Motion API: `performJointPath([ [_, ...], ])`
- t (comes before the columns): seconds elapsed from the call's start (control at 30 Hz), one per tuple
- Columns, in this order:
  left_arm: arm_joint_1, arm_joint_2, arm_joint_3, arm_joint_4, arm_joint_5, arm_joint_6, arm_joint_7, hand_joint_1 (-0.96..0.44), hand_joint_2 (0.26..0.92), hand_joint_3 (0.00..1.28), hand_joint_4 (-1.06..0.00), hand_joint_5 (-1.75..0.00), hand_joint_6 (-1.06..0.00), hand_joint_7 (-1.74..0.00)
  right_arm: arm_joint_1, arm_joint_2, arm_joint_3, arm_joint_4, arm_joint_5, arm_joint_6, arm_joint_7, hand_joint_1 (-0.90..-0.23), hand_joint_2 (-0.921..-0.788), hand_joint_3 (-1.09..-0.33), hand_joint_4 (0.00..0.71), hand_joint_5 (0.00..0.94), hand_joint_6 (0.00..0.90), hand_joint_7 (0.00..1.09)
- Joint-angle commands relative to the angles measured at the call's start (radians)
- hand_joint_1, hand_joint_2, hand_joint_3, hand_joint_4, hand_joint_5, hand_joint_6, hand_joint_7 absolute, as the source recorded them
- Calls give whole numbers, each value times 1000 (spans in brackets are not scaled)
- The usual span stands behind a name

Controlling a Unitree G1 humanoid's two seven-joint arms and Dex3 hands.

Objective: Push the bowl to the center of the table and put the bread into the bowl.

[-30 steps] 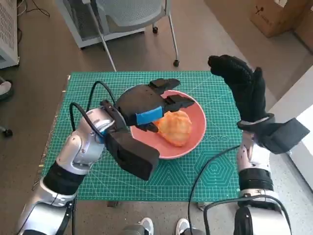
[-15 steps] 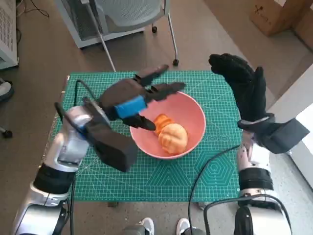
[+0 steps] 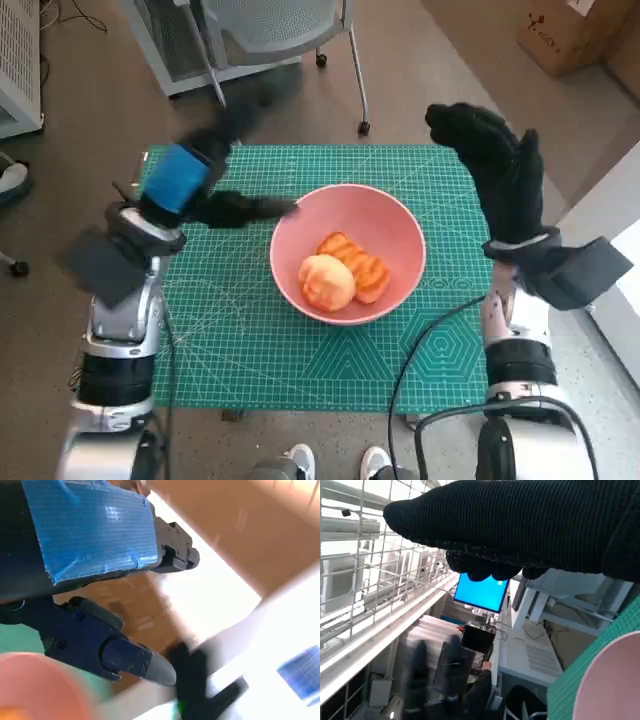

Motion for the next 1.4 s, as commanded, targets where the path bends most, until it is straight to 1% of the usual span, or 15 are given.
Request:
performJointPath([
  [0.03, 32, 4, 45, 20, -70, -6, -41, -614, 921, 173, -42, -14, -228, -2, -2, -7, 3, 7, -8, 15, -9, -566, -921, -562, 224, 3, 350, 4],
  [0.2, 38, 10, 69, 58, -120, -47, -116, -649, 921, 174, -47, -16, -231, -4, -14, -6, 7, 2, -13, 15, -17, -565, -921, -563, 224, 3, 352, 4],
  [0.37, 45, -11, 87, 80, -151, -75, -144, -676, 921, 137, -58, -18, -245, -18, -25, -12, 9, -3, -13, 22, -17, -565, -921, -564, 221, 1, 355, 5],
  [0.5, 49, -27, 95, 95, -164, -89, -148, -679, 921, 107, -62, -17, -243, -23, -34, -17, 8, -8, -12, 29, -16, -560, -921, -566, 219, 0, 356, 5],
  [0.7, 59, -53, 104, 95, -191, -75, -135, -673, 920, 72, -71, -18, -247, -38, -43, -25, 4, -5, -12, 32, -13, -548, -921, -569, 218, 0, 357, 6],
  [1.0, 79, -73, 108, 95, -202, -77, -133, -646, 921, 49, -81, -17, -248, -59, -42, -32, 7, -9, -21, 23, -23, -554, -921, -567, 220, 2, 364, 8],
  [1.27, 93, -77, 110, 97, -217, -83, -149, -619, 921, 58, -85, -16, -238, -73, -48, -37, 8, -8, -30, 18, -31, -591, -921, -560, 224, 3, 374, 12],
  [1.4, 97, -78, 110, 92, -219, -84, -154, -621, 921, 60, -86, -15, -228, -75, -53, -38, 11, -9, -36, 19, -39, -596, -921, -558, 226, 3, 376, 12],
])
